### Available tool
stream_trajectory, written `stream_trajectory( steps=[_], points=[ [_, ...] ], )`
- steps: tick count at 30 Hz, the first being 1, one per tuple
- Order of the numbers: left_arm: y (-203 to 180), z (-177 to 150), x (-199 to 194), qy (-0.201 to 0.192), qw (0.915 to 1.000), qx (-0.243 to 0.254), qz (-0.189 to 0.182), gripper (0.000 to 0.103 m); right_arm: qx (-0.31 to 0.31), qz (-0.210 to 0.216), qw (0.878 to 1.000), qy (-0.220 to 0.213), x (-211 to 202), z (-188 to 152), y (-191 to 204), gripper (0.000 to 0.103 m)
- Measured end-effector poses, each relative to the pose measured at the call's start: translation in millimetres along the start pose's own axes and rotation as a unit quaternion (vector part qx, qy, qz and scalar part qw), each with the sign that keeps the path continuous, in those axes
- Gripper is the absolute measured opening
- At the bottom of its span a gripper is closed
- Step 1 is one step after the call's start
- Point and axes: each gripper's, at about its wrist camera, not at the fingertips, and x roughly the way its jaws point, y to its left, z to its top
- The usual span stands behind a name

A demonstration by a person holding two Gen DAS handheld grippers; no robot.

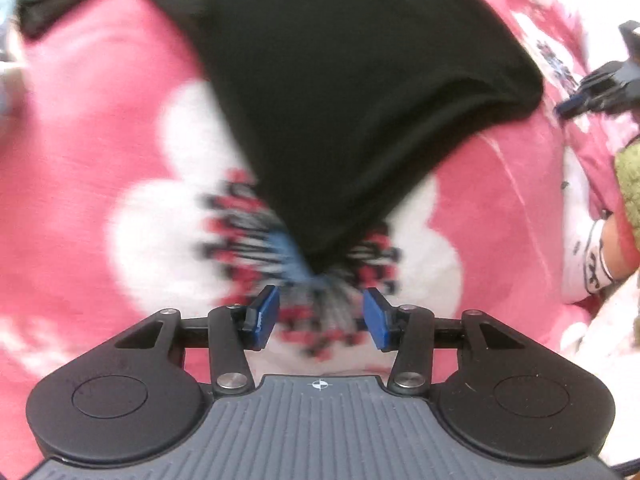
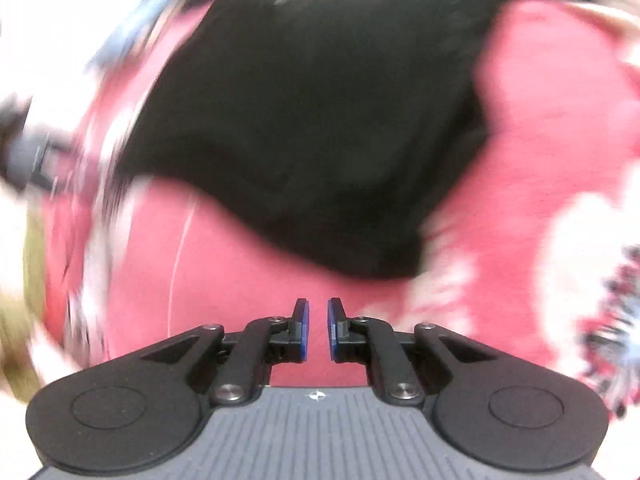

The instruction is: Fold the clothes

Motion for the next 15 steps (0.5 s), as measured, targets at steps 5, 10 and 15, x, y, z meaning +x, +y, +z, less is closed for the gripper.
stream_trajectory(
  steps=[5,10,15],
  points=[
    [19.0,48.5,-33.3,-0.056,0.9967,0.007,0.059,0.046,0.101,0.002,0.993,-0.060,-2.1,8.8,-34.1,0.042],
    [-21.0,110.3,-10.6,-0.104,0.9926,0.059,0.019,0.046,0.200,0.004,0.973,-0.119,-4.2,17.5,-68.2,0.042],
    [-79.9,137.3,36.1,-0.138,0.9853,0.094,-0.036,0.046,0.289,0.007,0.941,-0.174,-7.5,25.6,-99.0,0.013]
  ],
)
